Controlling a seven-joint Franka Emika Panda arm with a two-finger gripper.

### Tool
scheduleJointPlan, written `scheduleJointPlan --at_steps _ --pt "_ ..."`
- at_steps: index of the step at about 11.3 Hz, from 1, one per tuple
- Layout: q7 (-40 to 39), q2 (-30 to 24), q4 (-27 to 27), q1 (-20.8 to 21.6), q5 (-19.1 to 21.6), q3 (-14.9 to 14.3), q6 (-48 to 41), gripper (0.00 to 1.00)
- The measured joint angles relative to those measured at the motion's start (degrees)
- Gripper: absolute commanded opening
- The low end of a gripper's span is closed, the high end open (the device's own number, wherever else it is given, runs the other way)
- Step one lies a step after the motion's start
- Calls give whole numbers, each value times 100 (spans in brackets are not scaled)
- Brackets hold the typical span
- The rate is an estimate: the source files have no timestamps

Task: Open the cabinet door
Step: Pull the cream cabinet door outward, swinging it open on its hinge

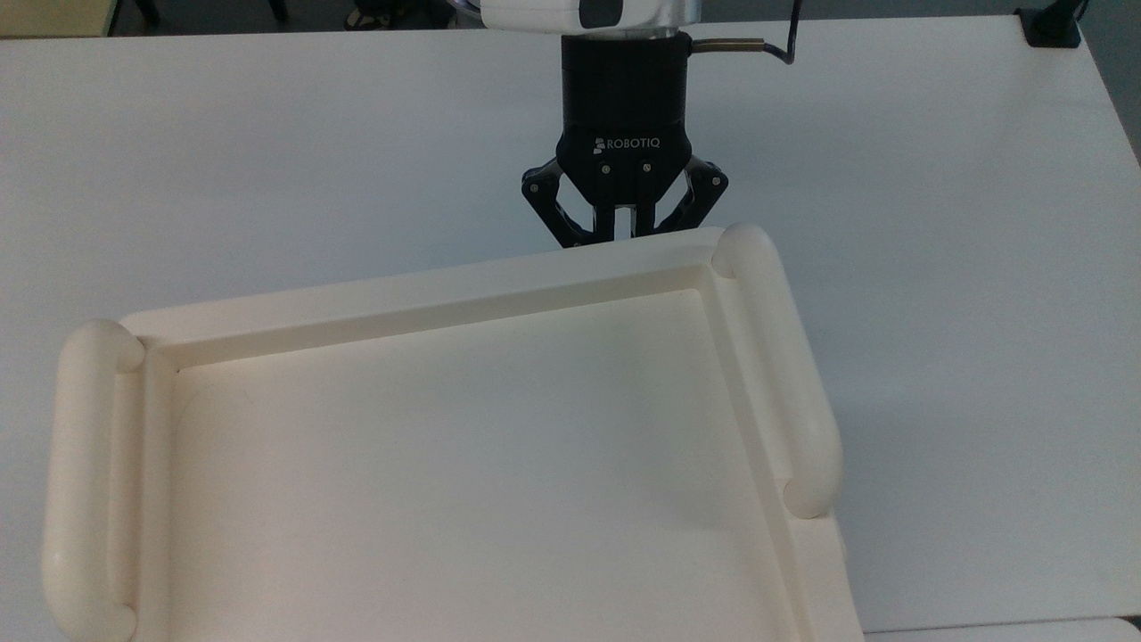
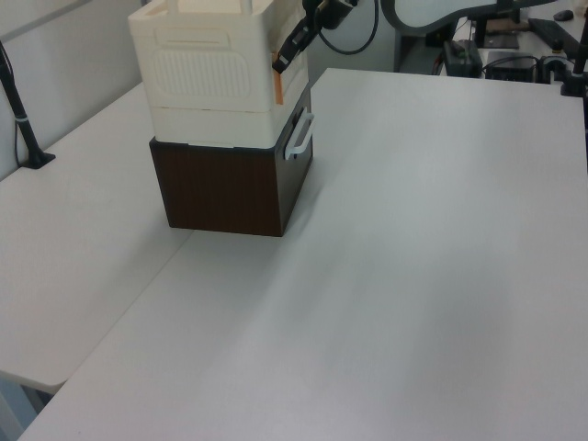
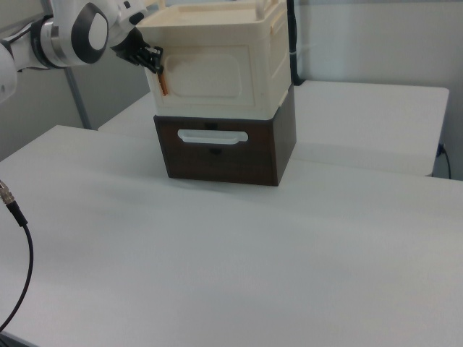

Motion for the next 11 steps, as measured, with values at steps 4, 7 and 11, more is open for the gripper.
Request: scheduleJointPlan --at_steps 4,7,11 --pt "1 -68 -95 -2 4 3 3 0" --pt "-32 -380 -383 -183 4 221 -275 1" --pt "-393 -901 -725 -493 104 462 -1071 36"
